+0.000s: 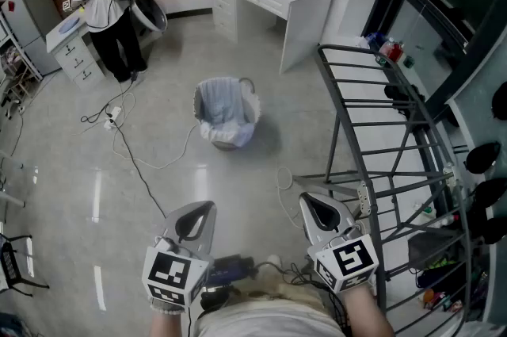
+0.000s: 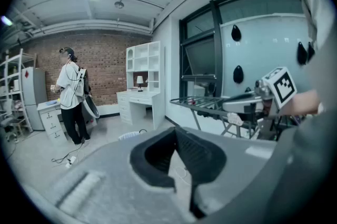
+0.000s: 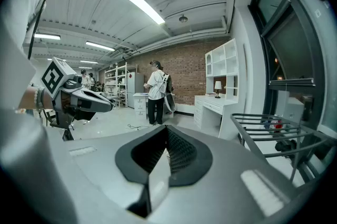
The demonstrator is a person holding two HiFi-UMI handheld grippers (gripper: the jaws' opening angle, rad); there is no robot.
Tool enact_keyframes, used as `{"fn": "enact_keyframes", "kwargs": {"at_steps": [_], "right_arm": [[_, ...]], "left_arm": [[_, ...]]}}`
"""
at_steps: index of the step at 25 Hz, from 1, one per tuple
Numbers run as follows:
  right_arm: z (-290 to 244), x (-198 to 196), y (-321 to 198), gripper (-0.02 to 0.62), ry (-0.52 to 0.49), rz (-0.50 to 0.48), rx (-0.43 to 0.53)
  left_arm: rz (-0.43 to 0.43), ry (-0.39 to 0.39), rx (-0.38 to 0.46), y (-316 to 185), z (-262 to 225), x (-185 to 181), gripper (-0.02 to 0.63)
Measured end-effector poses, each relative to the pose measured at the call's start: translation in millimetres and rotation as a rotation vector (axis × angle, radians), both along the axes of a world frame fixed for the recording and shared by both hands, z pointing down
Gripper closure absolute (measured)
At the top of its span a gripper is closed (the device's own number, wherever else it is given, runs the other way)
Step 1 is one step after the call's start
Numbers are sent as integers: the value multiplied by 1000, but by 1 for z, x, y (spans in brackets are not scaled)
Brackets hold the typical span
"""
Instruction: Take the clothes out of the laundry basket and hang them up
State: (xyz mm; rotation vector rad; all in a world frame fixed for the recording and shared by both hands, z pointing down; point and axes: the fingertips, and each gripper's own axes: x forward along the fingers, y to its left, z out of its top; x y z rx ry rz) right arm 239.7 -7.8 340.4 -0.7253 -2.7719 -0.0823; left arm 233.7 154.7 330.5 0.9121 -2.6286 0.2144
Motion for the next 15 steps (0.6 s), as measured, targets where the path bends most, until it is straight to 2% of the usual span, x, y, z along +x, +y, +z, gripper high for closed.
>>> {"fn": "enact_keyframes", "kwargs": {"at_steps": [15], "right_arm": [[0,-1,16,591,7,-11,-20]], "left_arm": [[-18,1,23,13,2,-5,609]]}}
